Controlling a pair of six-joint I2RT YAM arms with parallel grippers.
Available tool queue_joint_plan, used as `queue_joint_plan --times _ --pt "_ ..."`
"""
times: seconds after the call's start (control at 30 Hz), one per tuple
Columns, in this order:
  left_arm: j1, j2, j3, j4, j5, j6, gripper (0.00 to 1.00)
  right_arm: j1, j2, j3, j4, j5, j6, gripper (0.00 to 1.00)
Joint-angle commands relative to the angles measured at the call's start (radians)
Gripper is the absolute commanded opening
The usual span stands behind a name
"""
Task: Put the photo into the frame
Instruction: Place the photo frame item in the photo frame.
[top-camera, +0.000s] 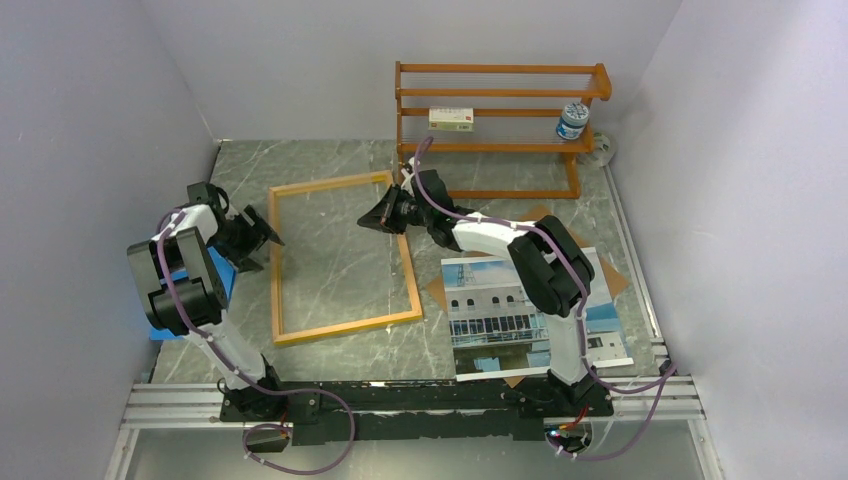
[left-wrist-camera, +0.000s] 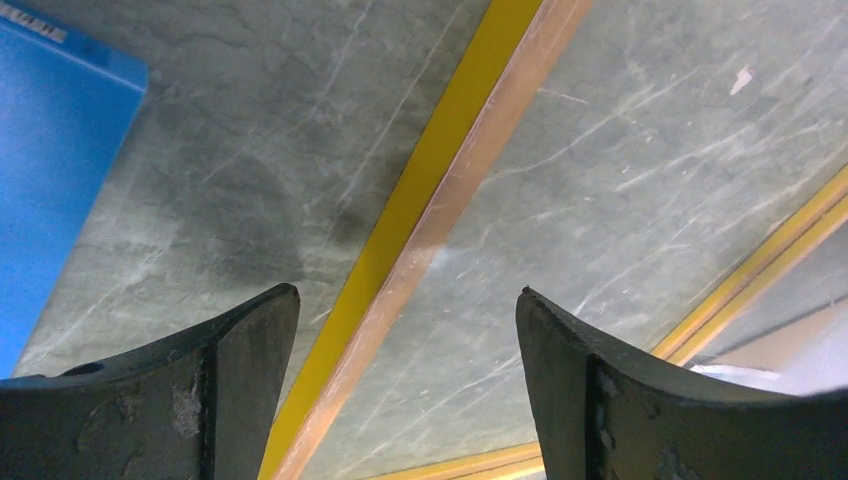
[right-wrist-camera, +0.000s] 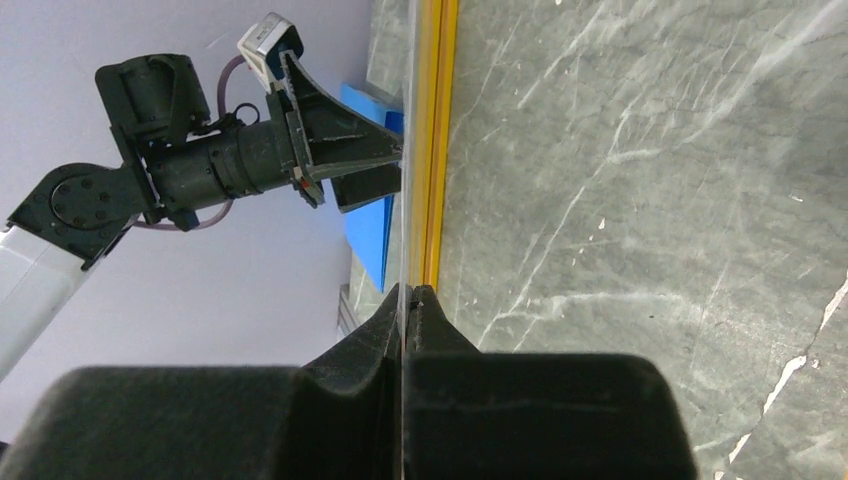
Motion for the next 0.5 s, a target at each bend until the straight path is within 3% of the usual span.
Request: queue_joint_plan --times 0.0,0.47 --pt "0.002 0.022 0.002 0.026 0.054 0.035 0.85 -0.005 -0.03 -0.001 0.055 0.041 -0.029 0.0" --pt "0.001 0.072 -0.002 0.019 0.097 0.046 0.86 -0.028 -0.01 -0.035 0.071 0.015 -0.027 0.0"
